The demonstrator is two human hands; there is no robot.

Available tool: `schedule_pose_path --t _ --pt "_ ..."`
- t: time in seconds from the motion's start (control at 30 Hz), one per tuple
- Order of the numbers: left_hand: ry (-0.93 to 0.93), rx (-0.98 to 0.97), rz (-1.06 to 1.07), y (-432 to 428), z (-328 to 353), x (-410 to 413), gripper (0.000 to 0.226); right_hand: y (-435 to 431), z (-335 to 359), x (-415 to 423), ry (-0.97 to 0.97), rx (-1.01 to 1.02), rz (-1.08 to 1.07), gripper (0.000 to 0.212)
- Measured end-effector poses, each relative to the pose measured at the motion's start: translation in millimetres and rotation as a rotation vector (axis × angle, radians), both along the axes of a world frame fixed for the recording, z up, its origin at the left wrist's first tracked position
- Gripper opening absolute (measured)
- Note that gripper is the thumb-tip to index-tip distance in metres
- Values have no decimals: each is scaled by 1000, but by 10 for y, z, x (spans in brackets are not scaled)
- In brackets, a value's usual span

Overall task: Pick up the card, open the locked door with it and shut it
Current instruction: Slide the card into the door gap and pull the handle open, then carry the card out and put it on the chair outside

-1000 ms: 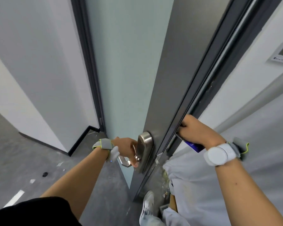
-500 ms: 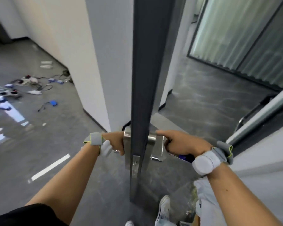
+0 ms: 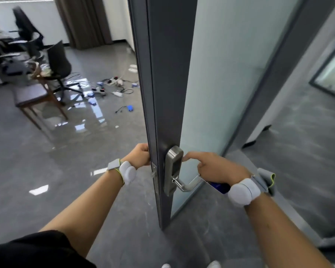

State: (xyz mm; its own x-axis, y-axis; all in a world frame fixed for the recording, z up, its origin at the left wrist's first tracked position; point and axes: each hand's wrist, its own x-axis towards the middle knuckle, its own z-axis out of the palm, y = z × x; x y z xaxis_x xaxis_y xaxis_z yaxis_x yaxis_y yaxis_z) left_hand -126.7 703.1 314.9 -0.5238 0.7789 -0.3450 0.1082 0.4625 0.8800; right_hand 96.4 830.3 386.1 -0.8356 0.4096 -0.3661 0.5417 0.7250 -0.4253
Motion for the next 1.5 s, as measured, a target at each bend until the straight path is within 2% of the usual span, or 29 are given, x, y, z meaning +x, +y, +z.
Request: schedule_pose_path --t 0.2,0.3,0.4,0.5,0.57,0.63,0.77,0.83,0.9,0.97,1.07,1.17,1.23,1.33,1.4,1.5 --pt "-30 68 350 -106 180 -2 54 169 -368 -218 -151 13 147 66" --pt "-52 91 401 -209 238 85 52 262 -479 -335 -200 -27 226 63" --pt "-37 95 532 -219 272 164 41 348 -489 -478 -196 -39 279 62" --pt "86 99 752 -186 202 264 17 369 -483 -573 -188 -43 327 65" --pt "171 86 913 -117 187 423 15 398 -481 -588 -184 -55 366 71" --pt "234 71 965 38 183 621 17 477 -482 -575 -166 -66 392 78" --pt "181 86 779 459 128 947 17 721 -453 -459 -60 -60 380 71" --pt "273 41 639 685 46 1004 9 951 -438 -324 -14 -77 311 63" --pt "418 -78 409 984 -34 1069 10 1302 -466 -93 10 -148 193 56" --pt "511 -215 271 1114 -128 1008 17 1521 -489 47 32 -204 123 48" --pt "540 -564 140 1193 -259 839 21 1773 -473 250 75 -247 44 43" --pt "555 -695 45 1407 -356 731 35 2119 -469 600 103 -290 -81 40" --pt "519 -721 -6 1655 -404 641 45 2369 -500 829 134 -312 -161 41" --pt "326 -767 -72 1817 -451 373 36 2651 -579 984 200 -289 -267 44" --pt "269 -818 -68 1824 -448 244 33 2836 -654 1006 227 -298 -328 44" --pt "137 -758 -25 2105 -304 395 31 3162 -752 959 229 -341 -368 41"
